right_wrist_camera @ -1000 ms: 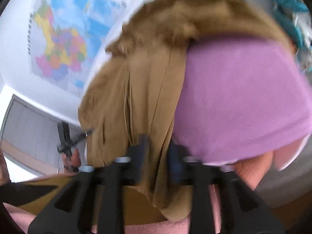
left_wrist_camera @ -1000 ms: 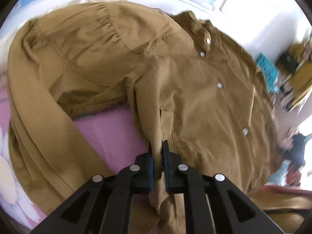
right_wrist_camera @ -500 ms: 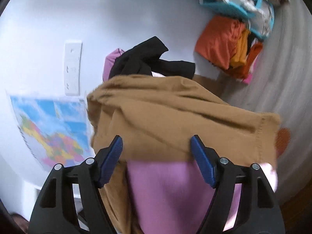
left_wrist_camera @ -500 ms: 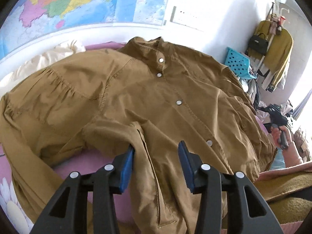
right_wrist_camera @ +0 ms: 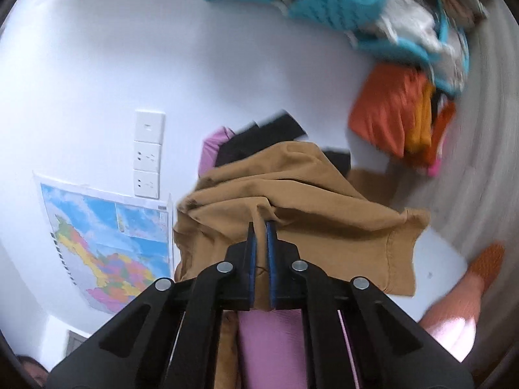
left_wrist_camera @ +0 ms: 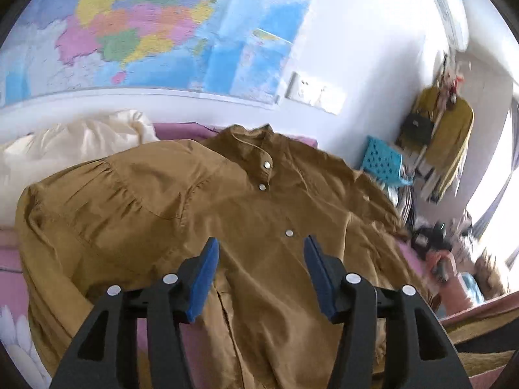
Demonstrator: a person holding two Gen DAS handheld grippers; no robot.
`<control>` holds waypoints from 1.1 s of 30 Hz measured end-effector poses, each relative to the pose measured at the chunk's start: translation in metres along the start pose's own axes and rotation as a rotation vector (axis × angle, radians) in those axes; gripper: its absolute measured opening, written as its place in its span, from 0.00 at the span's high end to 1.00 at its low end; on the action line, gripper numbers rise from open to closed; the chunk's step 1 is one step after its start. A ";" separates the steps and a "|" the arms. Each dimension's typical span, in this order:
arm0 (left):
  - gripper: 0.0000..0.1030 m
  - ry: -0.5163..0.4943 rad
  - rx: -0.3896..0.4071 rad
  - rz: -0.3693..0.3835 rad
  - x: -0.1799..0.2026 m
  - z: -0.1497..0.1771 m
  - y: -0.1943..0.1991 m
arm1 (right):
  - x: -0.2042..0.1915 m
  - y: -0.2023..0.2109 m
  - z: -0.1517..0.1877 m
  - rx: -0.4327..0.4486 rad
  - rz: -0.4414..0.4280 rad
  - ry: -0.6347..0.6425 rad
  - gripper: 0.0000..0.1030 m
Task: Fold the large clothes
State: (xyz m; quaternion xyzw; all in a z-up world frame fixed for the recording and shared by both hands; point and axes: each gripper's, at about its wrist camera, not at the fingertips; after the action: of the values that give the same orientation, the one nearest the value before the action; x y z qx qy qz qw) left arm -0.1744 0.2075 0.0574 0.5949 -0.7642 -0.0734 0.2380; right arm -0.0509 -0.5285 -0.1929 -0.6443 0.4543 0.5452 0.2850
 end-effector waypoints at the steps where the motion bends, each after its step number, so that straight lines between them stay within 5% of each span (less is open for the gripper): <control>1: 0.45 -0.019 -0.011 -0.003 0.004 0.000 -0.005 | -0.020 0.008 -0.003 0.038 -0.005 0.073 0.95; 5: 0.45 -0.051 -0.058 0.028 0.014 0.003 -0.031 | -0.107 0.021 0.002 0.097 -0.004 0.365 0.95; 9: 0.45 -0.041 -0.091 0.078 0.020 -0.002 -0.060 | -0.216 0.016 0.045 0.106 -0.007 0.760 0.94; 12: 0.45 -0.036 -0.092 0.109 0.023 -0.008 -0.077 | -0.284 -0.016 0.110 0.047 -0.006 1.060 0.94; 17: 0.44 0.001 -0.104 0.127 0.019 -0.014 -0.101 | -0.318 -0.089 0.249 -0.113 0.016 1.507 0.87; 21: 0.44 0.046 -0.118 0.111 0.007 -0.015 -0.114 | -0.294 -0.149 0.335 -0.353 -0.020 1.602 0.79; 24: 0.44 0.074 -0.127 0.075 -0.004 -0.013 -0.120 | -0.276 -0.168 0.364 -0.524 -0.042 1.548 0.43; 28: 0.44 0.090 -0.148 0.051 -0.017 -0.007 -0.125 | -0.279 -0.146 0.364 -0.691 -0.181 1.380 0.42; 31: 0.44 0.096 -0.161 0.056 -0.023 -0.003 -0.129 | -0.301 -0.100 0.333 -0.610 -0.311 1.326 0.32; 33: 0.44 0.088 -0.163 0.083 -0.021 -0.002 -0.128 | -0.305 -0.079 0.297 -0.475 -0.291 1.297 0.28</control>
State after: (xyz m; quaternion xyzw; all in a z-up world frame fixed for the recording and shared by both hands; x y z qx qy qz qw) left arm -0.0576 0.1911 0.0025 0.5441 -0.7684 -0.0990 0.3219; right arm -0.1096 -0.1550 0.0183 -0.9382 0.3107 0.0920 -0.1215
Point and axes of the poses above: each gripper's, at about its wrist camera, not at the fingertips, and y roughly against the way its jaws point, x to its right, z to its underside, and after that the axes turned 11 degrees about x, right-handed
